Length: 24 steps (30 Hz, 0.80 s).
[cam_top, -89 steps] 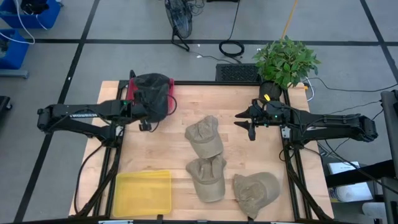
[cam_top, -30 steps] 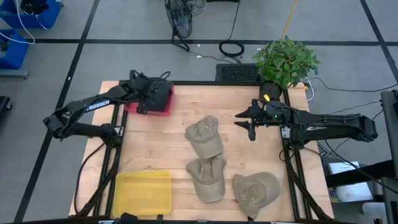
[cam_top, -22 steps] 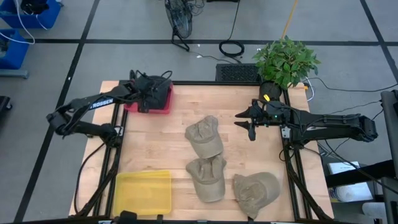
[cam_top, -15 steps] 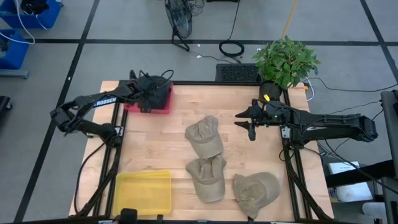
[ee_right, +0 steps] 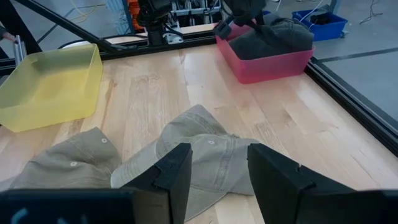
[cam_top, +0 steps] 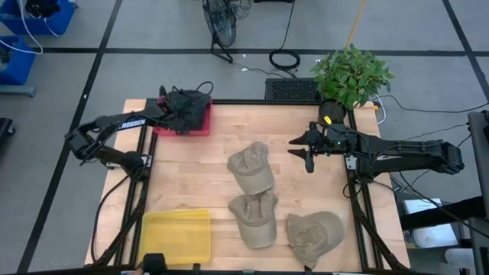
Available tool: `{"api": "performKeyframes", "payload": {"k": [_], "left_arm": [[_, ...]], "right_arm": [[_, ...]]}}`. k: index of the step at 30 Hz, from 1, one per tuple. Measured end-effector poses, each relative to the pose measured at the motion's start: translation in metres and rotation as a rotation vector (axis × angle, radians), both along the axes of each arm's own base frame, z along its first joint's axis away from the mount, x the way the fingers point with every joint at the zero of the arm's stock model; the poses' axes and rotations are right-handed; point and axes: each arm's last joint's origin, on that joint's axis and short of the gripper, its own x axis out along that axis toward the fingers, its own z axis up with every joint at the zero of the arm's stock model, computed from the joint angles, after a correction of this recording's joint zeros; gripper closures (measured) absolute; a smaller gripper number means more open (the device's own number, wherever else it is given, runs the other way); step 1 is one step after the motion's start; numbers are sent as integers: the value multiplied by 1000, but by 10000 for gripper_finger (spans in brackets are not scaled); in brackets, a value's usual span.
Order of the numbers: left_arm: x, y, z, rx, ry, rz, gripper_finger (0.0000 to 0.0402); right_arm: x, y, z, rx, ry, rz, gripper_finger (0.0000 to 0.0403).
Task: Pick & Place hat
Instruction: Put the black cap into the red bin
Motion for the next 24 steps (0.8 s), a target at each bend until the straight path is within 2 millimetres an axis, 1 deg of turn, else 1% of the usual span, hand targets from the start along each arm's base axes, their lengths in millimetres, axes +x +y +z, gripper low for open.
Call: {"api": "performKeyframes", "payload": {"k": [6, 8, 10, 12, 14, 17, 19, 21, 24], "left_arm": [[2, -14, 18, 60, -52, -15, 354], [1, -18, 19, 45, -57, -18, 353], [-1, -21, 19, 15, -59, -11, 343], [-3, -22, 17, -5, -49, 2, 319], [-3, -23, 17, -12, -45, 14, 285], [-2, -24, 18, 35, -29, 38, 230], [-2, -26, 23, 80, -20, 53, 197], [-2, -30, 29, 124, -25, 57, 173], [-2, -40, 41, 176, -89, 72, 151]], "right_arm": [[0, 0, 0, -1, 0, 0, 261], [0, 0, 0, 4, -1, -1, 261], [0, 0, 0, 4, -1, -1, 261], [0, 0, 0, 6, -1, -1, 261], [0, 0, 0, 12, -2, -3, 261], [0, 0, 0, 14, -2, -3, 261], [0, 0, 0, 13, -2, -2, 261], [0, 0, 0, 11, -2, -1, 261], [0, 0, 0, 9, -2, 0, 261]]}}
